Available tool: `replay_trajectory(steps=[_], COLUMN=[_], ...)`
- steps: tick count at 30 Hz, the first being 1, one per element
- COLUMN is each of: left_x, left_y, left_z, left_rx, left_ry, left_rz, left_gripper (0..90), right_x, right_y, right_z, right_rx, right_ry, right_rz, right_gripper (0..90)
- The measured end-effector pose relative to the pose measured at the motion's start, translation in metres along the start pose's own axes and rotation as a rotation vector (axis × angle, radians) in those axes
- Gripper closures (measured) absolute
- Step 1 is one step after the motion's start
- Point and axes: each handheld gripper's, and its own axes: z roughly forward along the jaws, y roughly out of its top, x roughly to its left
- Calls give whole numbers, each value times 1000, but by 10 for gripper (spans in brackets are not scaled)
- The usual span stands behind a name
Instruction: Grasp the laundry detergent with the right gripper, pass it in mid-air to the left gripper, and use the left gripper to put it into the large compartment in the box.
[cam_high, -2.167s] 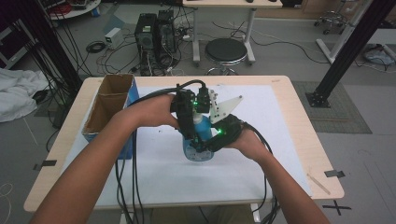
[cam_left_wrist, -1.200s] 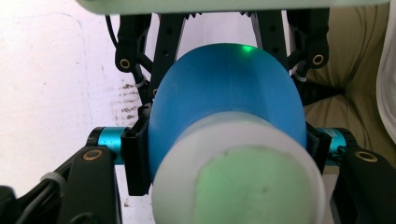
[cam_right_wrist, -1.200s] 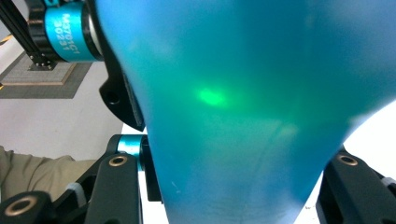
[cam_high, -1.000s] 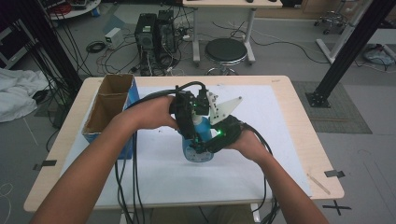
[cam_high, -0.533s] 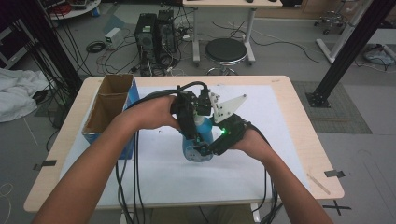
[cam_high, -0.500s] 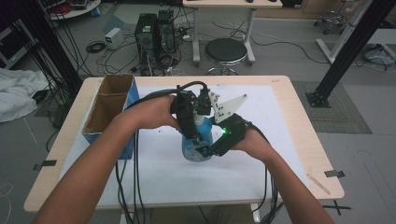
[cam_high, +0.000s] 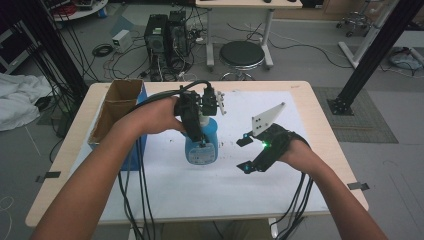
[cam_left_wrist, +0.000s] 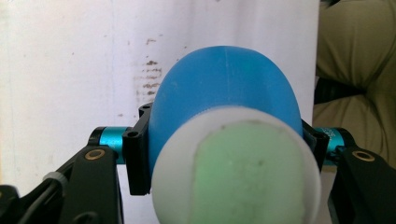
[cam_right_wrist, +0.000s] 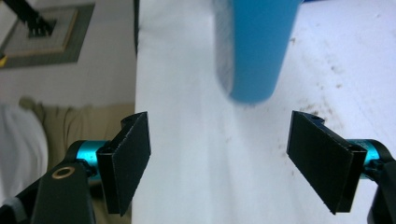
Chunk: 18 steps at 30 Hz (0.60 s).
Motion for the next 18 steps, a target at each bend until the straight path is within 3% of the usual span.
replay_trajectory(steps=[3, 4, 8, 9, 11, 14, 15, 16, 18], left_x=[2, 3, 5, 6, 7, 9, 11, 11, 13], left_y=[-2, -4, -7, -9, -10, -12, -13, -13, -14], left_z=[0, 0, -1, -3, -5, -10, -14, -14, -21], left_rx=[5, 8, 14, 14, 19, 32, 30, 30, 29], left_ry=[6, 14, 24, 29, 35, 50, 56, 56, 66], left_rz=[-14, -22, -38, -52, -60, -84, -106, -106, -126], left_gripper=[380, 380, 380, 380, 380, 380, 379, 380, 380], right_x=[2, 2, 1, 2, 2, 2, 0, 0, -1], right_y=[-2, -4, -11, -14, -16, -23, -26, -26, -32], right_z=[-6, -10, -23, -33, -36, -51, -58, -58, -72], right_rx=[42, 76, 118, 122, 132, 205, 249, 249, 310], right_ry=[17, -6, -51, -93, -95, -173, -208, -208, -233], right_rz=[1, 45, 80, 102, 104, 114, 145, 145, 168], right_gripper=[195, 17, 9, 9, 9, 10, 10, 10, 10])
